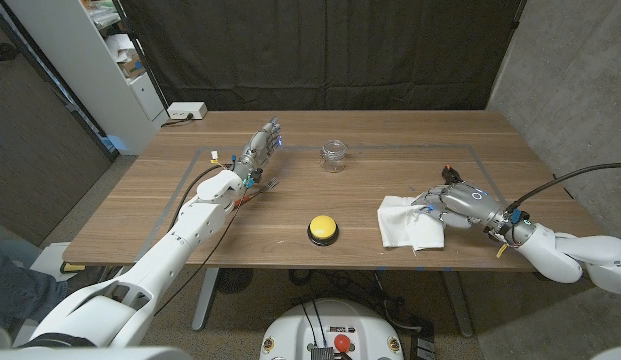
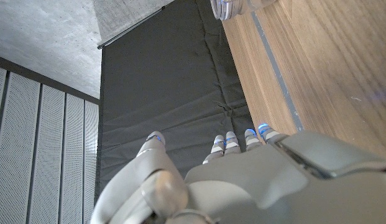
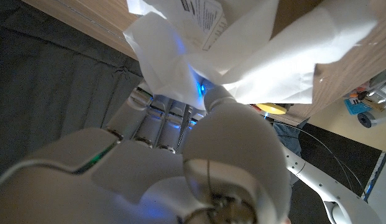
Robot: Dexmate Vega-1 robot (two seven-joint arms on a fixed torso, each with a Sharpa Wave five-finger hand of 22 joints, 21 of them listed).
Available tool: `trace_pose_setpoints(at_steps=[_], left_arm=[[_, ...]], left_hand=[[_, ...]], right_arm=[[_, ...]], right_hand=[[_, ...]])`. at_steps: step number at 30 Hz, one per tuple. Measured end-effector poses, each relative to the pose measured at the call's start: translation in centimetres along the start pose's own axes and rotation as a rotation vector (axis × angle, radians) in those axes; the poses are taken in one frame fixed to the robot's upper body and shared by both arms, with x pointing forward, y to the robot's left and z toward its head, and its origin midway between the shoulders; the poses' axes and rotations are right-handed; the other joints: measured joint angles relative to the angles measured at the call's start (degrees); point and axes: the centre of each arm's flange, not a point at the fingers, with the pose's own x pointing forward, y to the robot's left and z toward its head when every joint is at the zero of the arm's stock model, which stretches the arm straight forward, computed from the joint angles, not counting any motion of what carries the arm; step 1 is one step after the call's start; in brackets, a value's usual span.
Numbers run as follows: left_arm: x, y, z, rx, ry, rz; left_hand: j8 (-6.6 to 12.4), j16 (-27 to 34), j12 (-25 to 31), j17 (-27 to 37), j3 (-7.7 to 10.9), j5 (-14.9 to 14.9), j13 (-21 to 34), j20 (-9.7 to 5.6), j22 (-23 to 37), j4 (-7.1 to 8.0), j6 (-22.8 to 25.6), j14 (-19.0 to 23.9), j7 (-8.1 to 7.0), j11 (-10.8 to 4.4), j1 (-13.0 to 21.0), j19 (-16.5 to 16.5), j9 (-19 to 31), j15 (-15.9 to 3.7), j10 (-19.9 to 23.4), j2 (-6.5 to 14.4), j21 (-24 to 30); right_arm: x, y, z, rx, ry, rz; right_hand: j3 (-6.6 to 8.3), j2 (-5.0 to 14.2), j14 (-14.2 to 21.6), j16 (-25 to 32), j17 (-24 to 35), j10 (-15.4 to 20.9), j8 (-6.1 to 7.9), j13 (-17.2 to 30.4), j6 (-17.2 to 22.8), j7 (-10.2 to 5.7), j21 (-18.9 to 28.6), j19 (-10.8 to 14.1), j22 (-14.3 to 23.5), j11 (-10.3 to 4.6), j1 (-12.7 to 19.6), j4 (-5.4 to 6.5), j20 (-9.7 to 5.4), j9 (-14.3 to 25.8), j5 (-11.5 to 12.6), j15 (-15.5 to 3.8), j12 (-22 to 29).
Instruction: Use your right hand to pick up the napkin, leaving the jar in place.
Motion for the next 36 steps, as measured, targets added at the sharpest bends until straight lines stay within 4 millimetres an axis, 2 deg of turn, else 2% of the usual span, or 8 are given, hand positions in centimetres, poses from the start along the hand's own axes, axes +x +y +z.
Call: trace_pose_setpoints(at_steps=[2, 14, 18, 22, 31, 36], left_arm=[[0.0, 0.0, 0.0, 0.000, 0.000, -0.001], [0.0, 0.0, 0.5, 0.006, -0.009, -0.006], [0.1, -0.1, 0.6, 0.008, -0.010, -0.007], [0.1, -0.1, 0.6, 0.010, -0.006, -0.008], [0.1, -0.1, 0.7, 0.013, -0.005, -0.013], [0.1, -0.1, 0.8, 0.015, -0.006, -0.013]], left_hand=[[0.00, 0.00, 0.00, 0.00, 0.00, 0.00, 0.00, 0.00, 0.00, 0.00, 0.00, 0.00, 0.00, 0.00, 0.00, 0.00, 0.00, 0.00, 0.00, 0.00, 0.00], [0.00, 0.00, 0.00, 0.00, 0.00, 0.00, 0.00, 0.00, 0.00, 0.00, 0.00, 0.00, 0.00, 0.00, 0.00, 0.00, 0.00, 0.00, 0.00, 0.00, 0.00], [0.00, 0.00, 0.00, 0.00, 0.00, 0.00, 0.00, 0.00, 0.00, 0.00, 0.00, 0.00, 0.00, 0.00, 0.00, 0.00, 0.00, 0.00, 0.00, 0.00, 0.00], [0.00, 0.00, 0.00, 0.00, 0.00, 0.00, 0.00, 0.00, 0.00, 0.01, 0.00, 0.00, 0.00, 0.00, 0.00, 0.00, 0.00, 0.00, 0.00, 0.00, 0.00], [0.00, 0.00, 0.00, 0.00, -0.24, 0.00, 0.00, 0.00, 0.00, -0.24, 0.00, 0.00, 0.00, 0.00, -0.24, 0.00, 0.00, 0.00, 0.00, 0.23, 0.00], [0.00, 0.00, 0.00, 0.00, -0.24, 0.00, 0.00, 0.00, 0.00, -0.24, 0.00, 0.00, 0.00, 0.00, -0.23, 0.00, 0.00, 0.00, 0.00, 0.23, 0.00]], right_arm=[[0.0, -0.1, 0.0, 0.002, 0.004, 0.003], [0.0, -1.2, -0.1, 0.007, 0.021, -0.009], [-0.2, -1.6, 0.0, 0.009, 0.026, -0.018], [-0.3, -2.1, 0.0, 0.012, 0.033, -0.036], [-0.5, -3.2, 0.2, 0.018, 0.052, -0.055], [-0.6, -3.6, 0.3, 0.023, 0.066, -0.049]], right_hand=[[0.00, 0.00, 0.45, 0.00, 0.00, 0.39, 0.00, 0.26, 0.00, 0.00, 0.00, 0.00, 0.00, -0.39, 0.00, 0.00, 0.00, 0.00, -0.21, 0.01, 0.10], [0.00, 0.37, 1.94, 0.00, 0.27, 2.03, -0.01, 0.53, 0.73, -0.10, 0.62, 0.62, -0.01, -0.21, 1.16, 0.00, -0.62, 0.25, -0.66, -0.10, 1.14], [0.00, 0.37, 2.58, 0.00, 0.53, 2.54, -0.01, 0.53, 0.72, -0.10, 0.89, 0.84, -0.01, -0.70, 1.15, 0.00, -0.40, 0.25, -0.66, -0.10, 1.19], [0.00, 0.68, 2.87, 0.00, 0.53, 3.47, -0.01, 0.80, 1.25, -0.01, 0.89, 1.15, -0.01, -0.59, 1.46, 0.00, -0.71, 0.25, -0.66, -0.40, 1.63], [0.00, 0.53, 3.38, 0.00, 0.80, 3.55, -0.01, 0.97, 1.33, -0.10, 1.33, 1.25, -0.01, -0.51, 1.89, 0.00, -0.60, 0.24, -1.09, -0.50, 2.07], [-0.23, 0.53, 3.38, 0.00, 0.80, 3.55, -0.45, 1.07, 1.33, -0.10, 1.33, 1.25, 0.27, -0.51, 1.89, 0.23, -0.60, 0.24, -1.09, -0.50, 2.07]])
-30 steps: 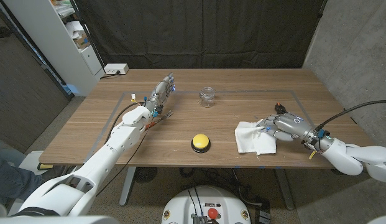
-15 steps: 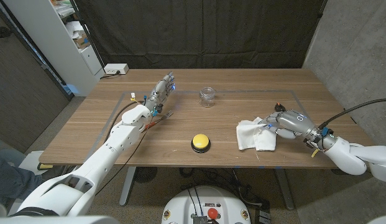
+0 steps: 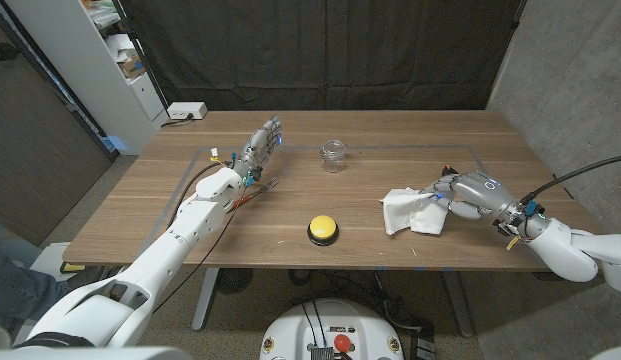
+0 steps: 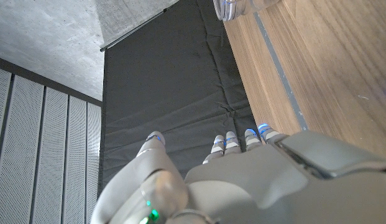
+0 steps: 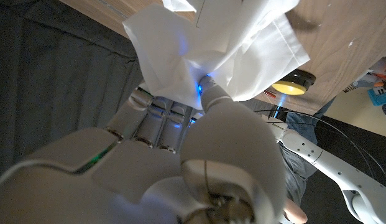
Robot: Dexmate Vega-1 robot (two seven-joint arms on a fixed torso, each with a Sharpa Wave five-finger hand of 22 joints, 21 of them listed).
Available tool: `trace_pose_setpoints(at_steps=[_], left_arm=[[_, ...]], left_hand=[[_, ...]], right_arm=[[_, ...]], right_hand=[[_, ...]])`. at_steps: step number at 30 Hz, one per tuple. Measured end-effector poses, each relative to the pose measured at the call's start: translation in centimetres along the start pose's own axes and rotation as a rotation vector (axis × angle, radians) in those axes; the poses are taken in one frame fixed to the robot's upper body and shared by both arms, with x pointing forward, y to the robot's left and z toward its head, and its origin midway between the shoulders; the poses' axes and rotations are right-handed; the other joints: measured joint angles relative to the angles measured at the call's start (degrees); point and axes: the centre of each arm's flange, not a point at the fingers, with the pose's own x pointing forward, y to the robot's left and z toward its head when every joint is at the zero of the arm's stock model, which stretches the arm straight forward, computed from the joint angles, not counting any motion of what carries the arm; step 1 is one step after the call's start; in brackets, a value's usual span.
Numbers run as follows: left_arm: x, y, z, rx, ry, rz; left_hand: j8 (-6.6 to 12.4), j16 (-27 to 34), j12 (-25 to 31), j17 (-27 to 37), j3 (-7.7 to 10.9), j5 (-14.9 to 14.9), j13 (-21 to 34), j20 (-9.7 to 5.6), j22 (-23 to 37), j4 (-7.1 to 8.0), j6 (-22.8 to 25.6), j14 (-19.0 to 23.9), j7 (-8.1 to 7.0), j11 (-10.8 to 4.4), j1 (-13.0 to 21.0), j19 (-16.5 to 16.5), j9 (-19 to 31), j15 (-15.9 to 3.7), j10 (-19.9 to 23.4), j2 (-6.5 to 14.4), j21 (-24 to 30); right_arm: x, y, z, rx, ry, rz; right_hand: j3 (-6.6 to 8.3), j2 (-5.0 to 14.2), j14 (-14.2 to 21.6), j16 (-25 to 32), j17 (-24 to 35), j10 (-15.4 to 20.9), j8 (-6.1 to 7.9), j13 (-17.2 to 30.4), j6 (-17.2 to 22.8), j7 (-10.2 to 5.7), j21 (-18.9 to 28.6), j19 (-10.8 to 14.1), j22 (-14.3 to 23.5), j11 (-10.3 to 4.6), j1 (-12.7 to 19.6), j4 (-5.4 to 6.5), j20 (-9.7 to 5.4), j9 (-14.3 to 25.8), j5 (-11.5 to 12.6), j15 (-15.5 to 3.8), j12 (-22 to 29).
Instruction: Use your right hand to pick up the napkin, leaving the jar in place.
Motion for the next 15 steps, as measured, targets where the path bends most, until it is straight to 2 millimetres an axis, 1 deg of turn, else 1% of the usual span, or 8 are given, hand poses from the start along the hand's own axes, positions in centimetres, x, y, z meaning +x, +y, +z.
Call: trace_pose_setpoints(at_steps=[10, 13, 15], left_arm=[[-0.1, 0.1, -0.2, -0.001, 0.004, 0.000], [-0.1, 0.2, -0.3, -0.001, 0.005, 0.000], [0.0, 0.3, -0.2, -0.001, 0.005, 0.000]], left_hand=[[0.00, 0.00, 0.00, 0.00, 0.00, 0.00, 0.00, 0.00, 0.00, 0.00, 0.00, 0.00, 0.00, 0.00, 0.00, 0.00, 0.00, 0.00, 0.00, 0.00, 0.00], [0.00, 0.00, 0.00, 0.00, 0.00, 0.00, 0.00, 0.00, 0.00, 0.00, 0.00, 0.00, 0.00, 0.00, 0.00, 0.00, 0.00, 0.00, 0.00, 0.00, 0.00], [0.00, 0.00, 0.00, 0.00, 0.00, 0.00, 0.00, 0.00, 0.00, 0.00, 0.00, 0.00, 0.00, 0.00, 0.00, 0.00, 0.00, 0.00, 0.00, 0.00, 0.00]], right_arm=[[0.2, -1.0, 0.2, -0.003, 0.015, -0.013], [0.2, -1.3, 0.3, -0.006, 0.017, -0.019], [0.2, -1.4, 0.3, -0.008, 0.018, -0.023]], right_hand=[[-0.24, 0.00, 0.41, -0.10, 0.26, 0.00, 0.00, 0.00, -0.01, 0.00, 0.00, 0.00, 0.00, 0.00, 0.00, 0.24, 0.00, -0.01, 0.00, 0.00, 0.00], [-0.24, 0.00, 0.46, -0.27, 0.28, 0.31, 0.00, 0.02, 0.04, 0.04, 0.00, 0.00, 0.00, -0.30, 0.00, 0.24, 0.00, 0.00, 0.00, -0.04, 0.00], [-0.24, 0.00, 0.62, -0.27, 0.28, 0.31, 0.00, 0.26, 0.23, 0.24, 0.00, -0.01, -0.01, -0.30, 0.00, 0.24, 0.00, 0.00, -0.42, -0.21, 0.00]])
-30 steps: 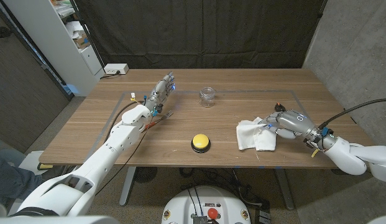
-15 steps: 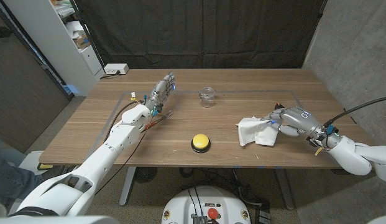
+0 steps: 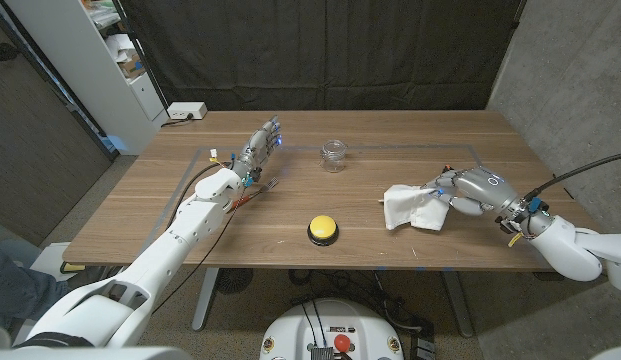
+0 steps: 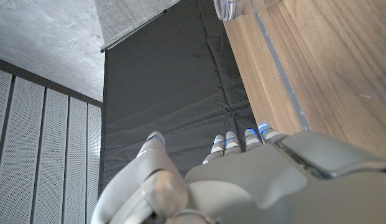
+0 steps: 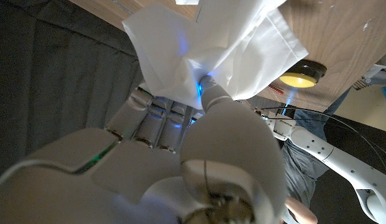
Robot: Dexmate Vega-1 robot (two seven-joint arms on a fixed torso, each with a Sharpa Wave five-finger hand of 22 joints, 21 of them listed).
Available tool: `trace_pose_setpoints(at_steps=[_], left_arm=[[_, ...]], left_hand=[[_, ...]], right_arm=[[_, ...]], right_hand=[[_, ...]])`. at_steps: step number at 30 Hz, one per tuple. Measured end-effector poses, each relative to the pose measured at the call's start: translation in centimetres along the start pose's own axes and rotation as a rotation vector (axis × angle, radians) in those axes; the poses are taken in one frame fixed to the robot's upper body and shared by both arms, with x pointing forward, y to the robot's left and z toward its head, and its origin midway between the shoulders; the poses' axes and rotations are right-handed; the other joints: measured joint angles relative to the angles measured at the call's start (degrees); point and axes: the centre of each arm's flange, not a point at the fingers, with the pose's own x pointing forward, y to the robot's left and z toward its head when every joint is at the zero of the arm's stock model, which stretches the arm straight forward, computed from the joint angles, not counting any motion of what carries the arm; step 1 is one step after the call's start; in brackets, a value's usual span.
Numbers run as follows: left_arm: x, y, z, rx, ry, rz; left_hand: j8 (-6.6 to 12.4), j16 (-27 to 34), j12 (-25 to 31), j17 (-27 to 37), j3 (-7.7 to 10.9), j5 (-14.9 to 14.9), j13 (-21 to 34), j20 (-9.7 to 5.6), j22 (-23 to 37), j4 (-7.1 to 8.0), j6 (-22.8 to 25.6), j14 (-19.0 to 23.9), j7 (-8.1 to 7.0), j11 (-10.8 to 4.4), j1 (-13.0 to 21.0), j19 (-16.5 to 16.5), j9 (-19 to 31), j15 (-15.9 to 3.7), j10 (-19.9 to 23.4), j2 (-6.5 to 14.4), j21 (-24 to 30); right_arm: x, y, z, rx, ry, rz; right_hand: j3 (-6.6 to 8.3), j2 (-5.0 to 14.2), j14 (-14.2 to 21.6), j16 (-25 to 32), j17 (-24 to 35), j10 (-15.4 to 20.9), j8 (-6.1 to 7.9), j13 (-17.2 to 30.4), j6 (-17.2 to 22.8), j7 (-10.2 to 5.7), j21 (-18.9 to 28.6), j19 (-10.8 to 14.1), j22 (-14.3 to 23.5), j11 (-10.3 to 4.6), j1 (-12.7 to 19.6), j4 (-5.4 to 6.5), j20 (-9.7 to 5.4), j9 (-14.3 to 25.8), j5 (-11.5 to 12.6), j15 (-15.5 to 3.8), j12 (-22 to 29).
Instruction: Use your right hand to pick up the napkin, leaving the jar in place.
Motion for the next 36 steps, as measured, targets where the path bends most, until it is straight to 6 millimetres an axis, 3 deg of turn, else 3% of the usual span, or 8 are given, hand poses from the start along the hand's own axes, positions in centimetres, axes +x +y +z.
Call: trace_pose_setpoints(at_steps=[27, 33, 36], left_arm=[[0.8, 0.1, 0.2, 0.001, -0.007, -0.007], [0.8, 0.2, 0.3, 0.001, -0.008, -0.006], [0.7, 0.2, 0.3, 0.001, -0.007, -0.001]], left_hand=[[0.00, 0.00, 0.00, 0.00, 0.07, 0.00, 0.00, 0.00, 0.00, -0.43, 0.00, 0.00, 0.00, 0.00, 0.00, 0.00, 0.00, 0.00, 0.00, 0.00, 0.00], [0.00, 0.00, 0.00, 0.00, 0.07, 0.00, 0.00, 0.00, 0.00, -0.42, 0.00, 0.00, 0.00, 0.22, 0.00, 0.00, 0.00, 0.00, -0.22, 0.00, 0.00], [0.00, 0.00, 0.00, 0.00, 0.07, 0.00, 0.00, 0.00, 0.00, -0.42, 0.14, 0.00, 0.13, 0.32, 0.00, 0.00, 0.00, 0.00, -0.32, 0.00, 0.00]], right_arm=[[0.3, -2.5, 0.1, -0.009, 0.012, -0.094], [0.3, -2.3, 0.5, 0.014, -0.012, -0.078], [0.7, -3.3, -0.1, 0.009, 0.007, -0.119]], right_hand=[[-0.16, 0.30, 0.82, -0.22, 0.51, 0.63, -0.44, 0.01, 0.49, -0.14, 0.67, 0.41, -0.01, -0.22, 0.30, 0.64, -0.41, 0.26, -0.03, -0.22, 0.37], [-0.16, 0.48, 1.11, -0.52, 0.80, 0.73, -0.44, 0.00, 0.80, 0.17, 0.78, 0.41, -0.01, -0.31, 0.48, 0.63, -0.41, 0.25, -0.03, -0.12, 0.36], [-0.16, 0.53, 1.11, -0.66, 0.80, 0.72, -0.44, 0.00, 0.80, 0.17, 0.78, 0.41, -0.01, -0.31, 0.53, 0.63, -0.41, 0.25, -0.03, -0.12, 0.36]])
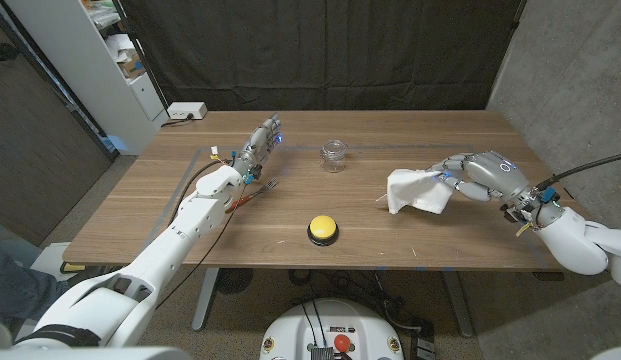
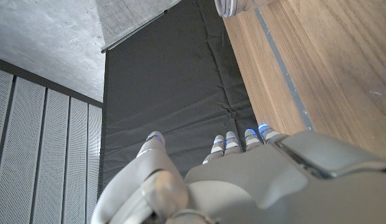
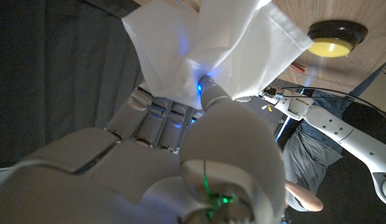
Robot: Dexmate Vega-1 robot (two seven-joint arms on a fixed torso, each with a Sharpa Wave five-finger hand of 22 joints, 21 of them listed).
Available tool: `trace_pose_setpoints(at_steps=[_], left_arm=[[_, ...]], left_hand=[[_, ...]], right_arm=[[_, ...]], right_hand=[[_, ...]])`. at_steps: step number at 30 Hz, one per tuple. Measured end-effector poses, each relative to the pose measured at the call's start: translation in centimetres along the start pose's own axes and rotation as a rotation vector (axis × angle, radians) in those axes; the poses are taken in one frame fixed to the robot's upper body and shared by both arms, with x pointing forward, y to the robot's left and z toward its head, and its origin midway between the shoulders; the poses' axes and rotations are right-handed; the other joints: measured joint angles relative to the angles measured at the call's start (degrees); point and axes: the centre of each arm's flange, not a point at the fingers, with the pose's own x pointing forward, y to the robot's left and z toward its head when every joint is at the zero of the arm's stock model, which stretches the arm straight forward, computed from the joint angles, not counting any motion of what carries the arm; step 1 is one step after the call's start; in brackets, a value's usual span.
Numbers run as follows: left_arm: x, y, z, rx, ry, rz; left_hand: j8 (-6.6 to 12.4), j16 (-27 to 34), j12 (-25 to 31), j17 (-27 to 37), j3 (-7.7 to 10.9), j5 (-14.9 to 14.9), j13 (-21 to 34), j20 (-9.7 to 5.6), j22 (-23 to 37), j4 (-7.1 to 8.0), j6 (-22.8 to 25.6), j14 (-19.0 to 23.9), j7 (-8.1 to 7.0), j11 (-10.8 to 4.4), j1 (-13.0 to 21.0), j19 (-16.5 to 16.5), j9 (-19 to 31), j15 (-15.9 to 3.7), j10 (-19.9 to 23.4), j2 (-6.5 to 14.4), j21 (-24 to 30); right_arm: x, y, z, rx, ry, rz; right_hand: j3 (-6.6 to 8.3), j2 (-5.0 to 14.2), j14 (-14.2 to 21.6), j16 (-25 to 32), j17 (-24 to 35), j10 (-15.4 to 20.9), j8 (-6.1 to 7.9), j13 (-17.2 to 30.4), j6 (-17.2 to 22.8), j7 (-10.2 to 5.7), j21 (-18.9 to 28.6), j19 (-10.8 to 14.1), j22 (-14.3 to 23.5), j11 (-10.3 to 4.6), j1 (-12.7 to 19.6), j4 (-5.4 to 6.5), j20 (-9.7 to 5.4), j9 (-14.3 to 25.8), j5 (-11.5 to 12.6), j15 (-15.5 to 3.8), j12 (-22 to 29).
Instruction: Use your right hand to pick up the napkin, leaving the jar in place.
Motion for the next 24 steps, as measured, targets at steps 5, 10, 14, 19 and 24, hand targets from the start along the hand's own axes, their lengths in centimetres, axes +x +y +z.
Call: trace_pose_setpoints(at_steps=[5, 10, 14, 19, 24], left_arm=[[-0.1, 0.0, -0.1, -0.002, 0.000, 0.003], [-0.2, 0.0, -0.1, -0.003, -0.001, 0.007], [-0.3, 0.0, -0.1, -0.004, -0.002, 0.008], [-0.3, 0.0, -0.1, -0.004, -0.002, 0.008], [-0.3, 0.0, -0.1, -0.006, -0.002, 0.008]], left_hand=[[0.00, 0.00, 0.00, 0.00, 0.00, 0.00, 0.00, 0.00, 0.00, 0.00, 0.08, 0.00, 0.08, 0.00, 0.00, 0.00, 0.00, 0.00, 0.00, 0.00, 0.00], [0.00, 0.00, 0.00, 0.00, -0.10, 0.00, 0.00, 0.00, 0.00, -0.09, 0.08, 0.00, 0.08, 0.00, 0.00, 0.00, 0.00, 0.00, 0.00, 0.00, 0.00], [0.00, 0.00, 0.00, 0.00, -0.15, 0.00, 0.00, 0.00, 0.00, -0.15, 0.08, 0.00, 0.08, 0.00, 0.00, 0.00, 0.00, 0.00, 0.00, 0.00, 0.00], [0.00, 0.00, 0.00, 0.00, -0.15, 0.00, 0.00, 0.00, 0.00, -0.14, 0.08, 0.00, 0.08, 0.00, 0.00, 0.00, 0.00, 0.00, 0.00, 0.00, 0.00], [0.00, 0.00, 0.00, 0.00, -0.15, 0.00, 0.00, 0.00, 0.00, -0.14, 0.08, 0.00, 0.08, 0.00, 0.00, 0.00, 0.00, 0.00, 0.00, 0.00, 0.00]], right_arm=[[0.4, -0.8, -0.3, -0.001, 0.003, -0.023], [0.7, -1.4, -0.5, 0.000, 0.004, -0.039], [1.0, -1.9, -0.5, -0.002, 0.003, -0.056], [1.2, -2.5, -0.6, -0.007, 0.000, -0.072], [1.2, -3.1, -0.7, -0.013, 0.000, -0.092]], right_hand=[[0.00, 0.00, 0.00, 0.00, 0.14, 0.11, 0.00, 0.00, 0.00, 0.00, 0.23, 0.00, 0.00, 0.12, 0.00, 0.00, 0.00, 0.00, 0.00, 0.00, 0.00], [0.00, 0.00, 0.21, 0.00, 0.25, 0.20, 0.00, 0.00, 0.00, 0.00, 0.22, 0.00, 0.00, 0.20, 0.00, 0.00, 0.00, -0.01, 0.00, -0.21, -0.01], [-0.23, 0.00, 0.23, -0.15, 0.25, 0.20, -0.01, -0.01, 0.22, -0.22, 0.22, 0.00, -0.01, 0.21, 0.00, 0.23, 0.00, -0.02, 0.00, -0.18, -0.01], [-0.23, 0.00, 0.61, -0.40, 0.51, 0.19, -0.01, -0.01, 0.41, -0.21, 0.22, 0.20, -0.01, 0.21, 0.00, 0.23, 0.21, -0.02, 0.00, -0.19, 0.53], [-0.23, 0.00, 0.61, -0.52, 0.51, 0.19, -0.44, -0.01, 0.41, -0.21, 0.22, 0.20, -0.01, 0.21, 0.00, 0.23, 0.21, -0.02, 0.00, -0.19, 0.53]])
